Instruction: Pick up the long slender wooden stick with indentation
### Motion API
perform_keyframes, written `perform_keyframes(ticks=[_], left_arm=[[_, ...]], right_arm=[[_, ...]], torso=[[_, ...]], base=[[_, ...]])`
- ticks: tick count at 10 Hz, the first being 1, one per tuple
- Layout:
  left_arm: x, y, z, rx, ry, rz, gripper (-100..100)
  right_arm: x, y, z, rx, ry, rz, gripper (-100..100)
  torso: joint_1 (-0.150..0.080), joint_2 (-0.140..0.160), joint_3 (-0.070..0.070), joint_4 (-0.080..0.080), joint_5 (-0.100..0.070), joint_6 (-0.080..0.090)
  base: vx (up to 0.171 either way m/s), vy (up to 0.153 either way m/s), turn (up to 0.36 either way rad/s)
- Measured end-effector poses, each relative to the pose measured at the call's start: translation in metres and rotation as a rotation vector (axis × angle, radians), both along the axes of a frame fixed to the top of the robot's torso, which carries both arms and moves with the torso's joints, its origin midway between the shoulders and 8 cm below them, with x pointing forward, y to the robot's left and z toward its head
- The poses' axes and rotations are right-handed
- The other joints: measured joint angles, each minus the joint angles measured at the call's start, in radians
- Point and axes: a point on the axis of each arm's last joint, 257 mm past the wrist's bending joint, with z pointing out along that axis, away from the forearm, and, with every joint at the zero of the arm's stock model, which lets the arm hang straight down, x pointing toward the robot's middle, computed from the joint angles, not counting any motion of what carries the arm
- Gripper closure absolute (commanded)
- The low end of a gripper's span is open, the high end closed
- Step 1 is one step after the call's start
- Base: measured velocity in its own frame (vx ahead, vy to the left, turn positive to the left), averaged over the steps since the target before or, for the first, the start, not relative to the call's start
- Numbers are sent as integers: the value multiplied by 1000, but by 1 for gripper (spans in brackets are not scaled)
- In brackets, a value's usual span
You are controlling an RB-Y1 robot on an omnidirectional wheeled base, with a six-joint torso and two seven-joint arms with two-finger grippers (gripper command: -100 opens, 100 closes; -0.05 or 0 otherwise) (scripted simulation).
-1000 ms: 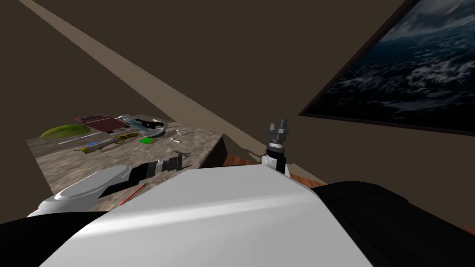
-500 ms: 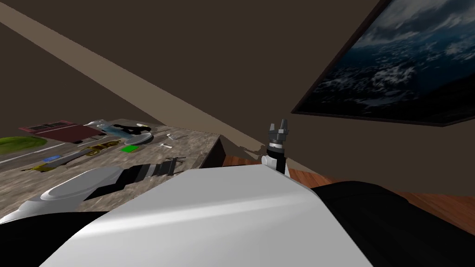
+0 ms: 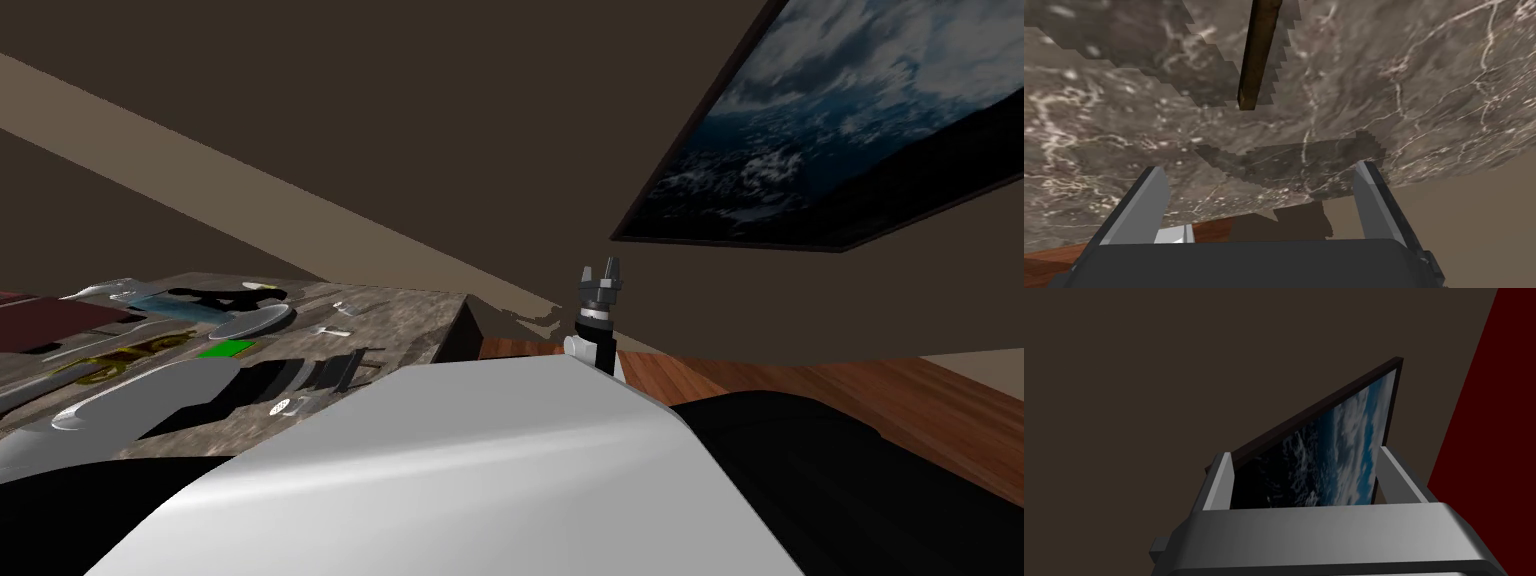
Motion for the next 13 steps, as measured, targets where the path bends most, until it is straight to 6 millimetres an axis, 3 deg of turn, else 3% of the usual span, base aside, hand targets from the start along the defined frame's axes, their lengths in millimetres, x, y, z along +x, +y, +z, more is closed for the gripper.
perform_keyframes(ticks=[4,8,9,10,13], left_arm=[[-36,44,-12,127,113,-41,-100],[-78,82,-10,231,231,-79,-100],[-79,82,-10,233,234,-81,0],[-79,82,-10,233,233,-80,-100],[-62,75,-16,229,224,-112,-100]], right_arm=[[0,0,0,0,0,0,0],[0,0,0,0,0,0,0],[0,0,0,0,0,0,0],[0,0,0,0,0,0,0],[0,0,0,0,0,0,0]], torso=[[1,0,0,0,1,-1],[-2,0,0,0,0,-1],[-3,1,1,0,0,-2],[-3,1,1,0,0,-2],[-4,0,0,0,0,-2]], base=[[19,48,-215],[11,28,-99],[0,0,0],[9,3,137],[15,-3,109]])
